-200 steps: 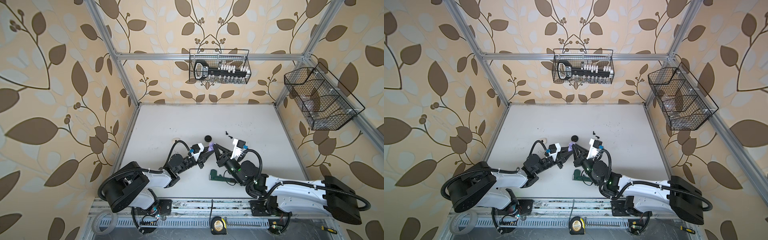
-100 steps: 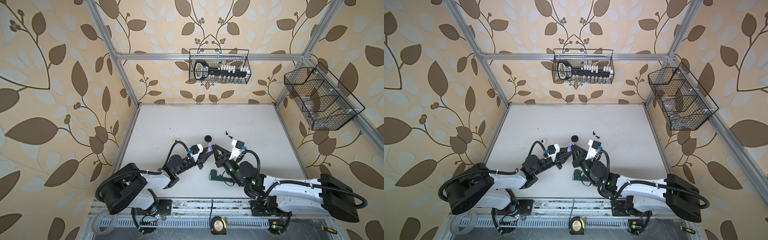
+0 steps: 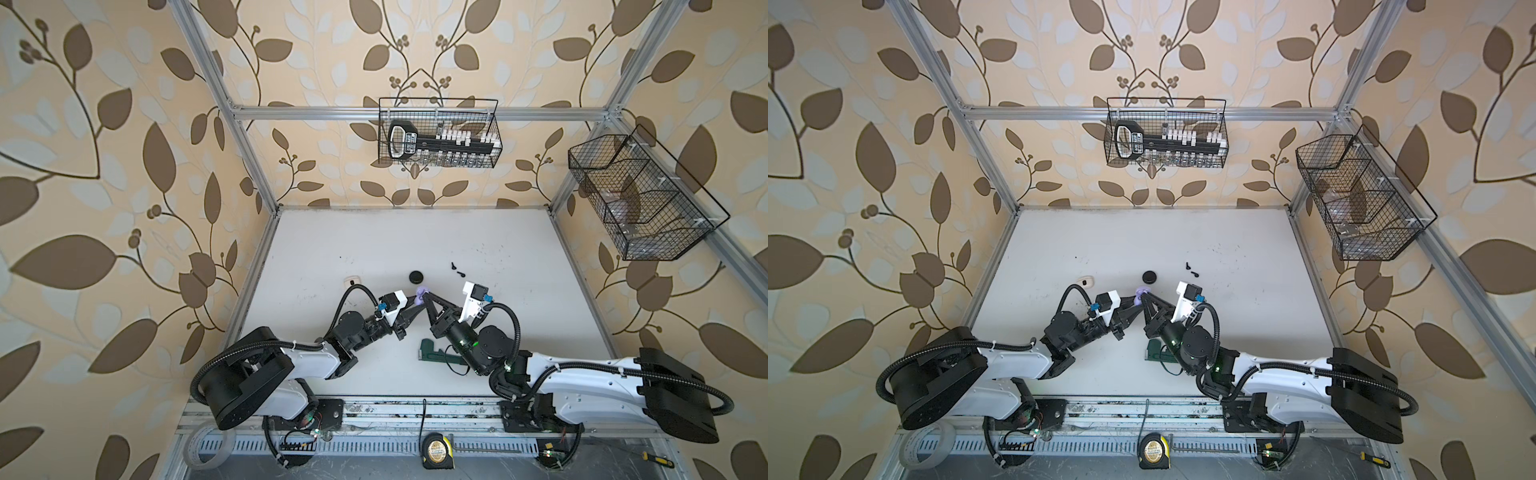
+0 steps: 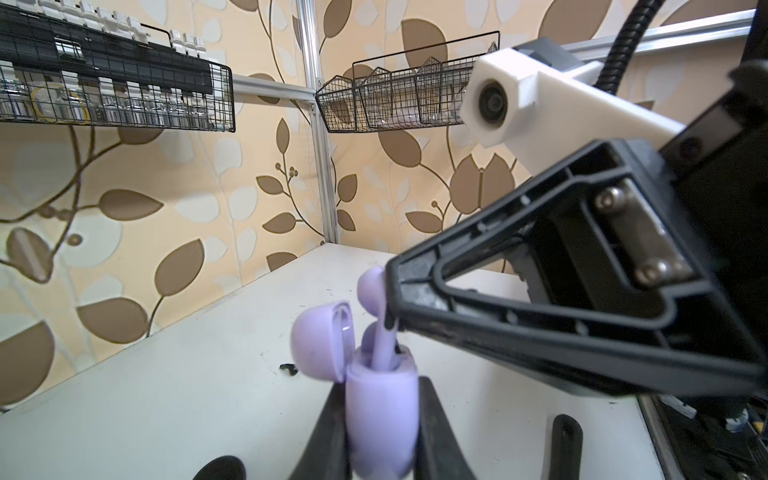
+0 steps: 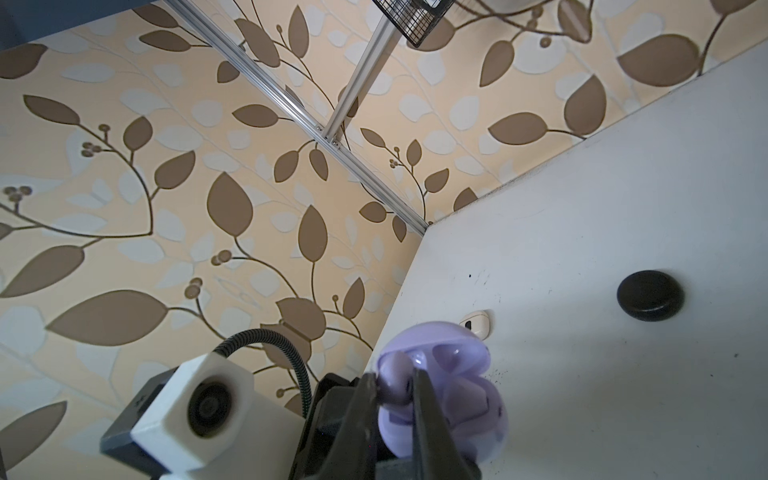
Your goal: Insert the wireless bluetooth earbuds into the charging case
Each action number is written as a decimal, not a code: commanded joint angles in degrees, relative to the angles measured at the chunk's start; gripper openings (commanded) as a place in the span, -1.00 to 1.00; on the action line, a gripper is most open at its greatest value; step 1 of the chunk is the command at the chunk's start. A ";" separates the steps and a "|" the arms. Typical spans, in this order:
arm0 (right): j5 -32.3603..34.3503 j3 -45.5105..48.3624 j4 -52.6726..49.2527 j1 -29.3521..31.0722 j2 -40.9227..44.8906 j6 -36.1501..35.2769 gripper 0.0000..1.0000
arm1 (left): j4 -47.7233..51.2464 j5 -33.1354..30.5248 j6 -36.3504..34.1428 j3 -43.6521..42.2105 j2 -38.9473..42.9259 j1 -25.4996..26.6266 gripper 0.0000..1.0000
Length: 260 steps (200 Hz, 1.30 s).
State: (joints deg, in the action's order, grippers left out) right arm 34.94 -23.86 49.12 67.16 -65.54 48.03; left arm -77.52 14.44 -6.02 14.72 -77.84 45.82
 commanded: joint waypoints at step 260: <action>-1.36 1.88 -0.01 1.79 2.12 2.89 -0.73 | -4.02 -0.86 -7.16 -1.80 3.19 1.29 -1.00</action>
State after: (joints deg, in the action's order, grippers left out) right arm 34.30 -22.39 47.86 68.16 -62.76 49.95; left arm -77.76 14.28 -12.08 13.19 -76.44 46.57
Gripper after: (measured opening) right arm 0.143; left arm 0.214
